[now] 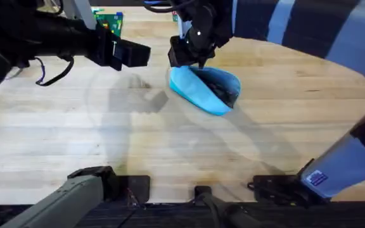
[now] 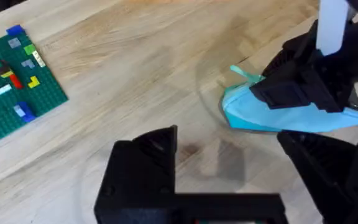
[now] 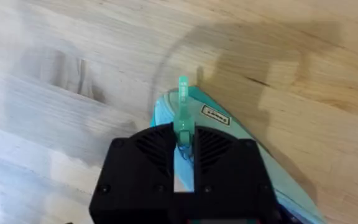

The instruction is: Unzip the bag, pick up the pens from the table one at a time and place them inside, then zip the bag closed.

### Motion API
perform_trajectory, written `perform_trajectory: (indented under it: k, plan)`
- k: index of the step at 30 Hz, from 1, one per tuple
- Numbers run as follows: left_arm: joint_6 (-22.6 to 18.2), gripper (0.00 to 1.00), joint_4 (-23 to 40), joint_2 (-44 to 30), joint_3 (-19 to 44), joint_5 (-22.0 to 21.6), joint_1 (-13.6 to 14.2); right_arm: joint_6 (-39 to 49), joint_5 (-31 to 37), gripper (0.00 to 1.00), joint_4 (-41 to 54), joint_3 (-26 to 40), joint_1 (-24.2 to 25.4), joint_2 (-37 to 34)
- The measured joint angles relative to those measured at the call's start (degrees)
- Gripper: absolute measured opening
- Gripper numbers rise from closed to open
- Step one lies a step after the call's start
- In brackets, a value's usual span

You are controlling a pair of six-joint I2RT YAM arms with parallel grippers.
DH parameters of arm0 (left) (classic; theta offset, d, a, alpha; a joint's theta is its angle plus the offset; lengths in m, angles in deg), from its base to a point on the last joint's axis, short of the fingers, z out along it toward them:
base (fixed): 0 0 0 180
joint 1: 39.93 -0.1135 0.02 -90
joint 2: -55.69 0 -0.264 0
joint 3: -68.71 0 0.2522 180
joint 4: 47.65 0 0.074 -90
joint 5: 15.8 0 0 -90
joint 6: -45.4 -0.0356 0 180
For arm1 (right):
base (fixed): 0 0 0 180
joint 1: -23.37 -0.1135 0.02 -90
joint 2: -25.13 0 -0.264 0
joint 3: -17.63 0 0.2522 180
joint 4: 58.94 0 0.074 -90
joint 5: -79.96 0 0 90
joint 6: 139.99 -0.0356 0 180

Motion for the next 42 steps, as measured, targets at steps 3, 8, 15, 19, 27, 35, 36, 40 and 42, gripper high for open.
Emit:
perform_trajectory:
  k: [3, 8, 15, 19, 27, 35, 36, 40, 42]
  plan:
    - [-0.01, 0.993, 0.00, 0.00, 0.00, 0.00, 0.00, 0.00, 0.00, 0.152, 0.21, 0.37, 0.00, 0.00]
    - [0.00, 0.993, 0.02, 0.00, 0.00, 0.00, 0.00, 0.02, 0.13, 0.043, 0.57, 1.20, 0.02, 0.00]
    - [0.00, 0.993, 0.00, 0.00, 0.00, 0.00, 0.00, 0.02, 0.26, 0.037, 0.66, 1.27, 0.02, 0.00]
    - [-0.01, 0.993, 0.03, 0.00, 0.00, 0.00, 0.00, 0.69, 0.26, 0.031, 0.68, 1.34, 0.02, 0.00]
    - [-9.37, 0.993, 3.85, 0.00, 0.00, 5.21, 0.00, 3.33, 0.26, 0.031, 0.92, 1.57, 0.02, 0.14]
    - [-14.14, 0.992, 3.90, -6.75, 0.00, 14.19, -3.78, 4.14, 0.26, 0.031, 1.22, 1.60, 0.02, 0.66]
    - [-14.71, 0.992, 4.07, -7.98, 0.00, 15.34, -4.31, 4.15, 0.26, 0.031, 1.27, 1.60, 0.02, 0.74]
    - [-20.99, 0.993, 6.63, -12.25, 0.00, 20.21, -5.46, 4.15, 0.26, 0.031, 1.92, 1.60, 0.00, 1.07]
    - [-22.96, 0.993, 6.65, -13.05, 0.00, 21.02, -5.45, 4.15, 0.26, 0.031, 2.06, 1.62, 0.00, 1.18]
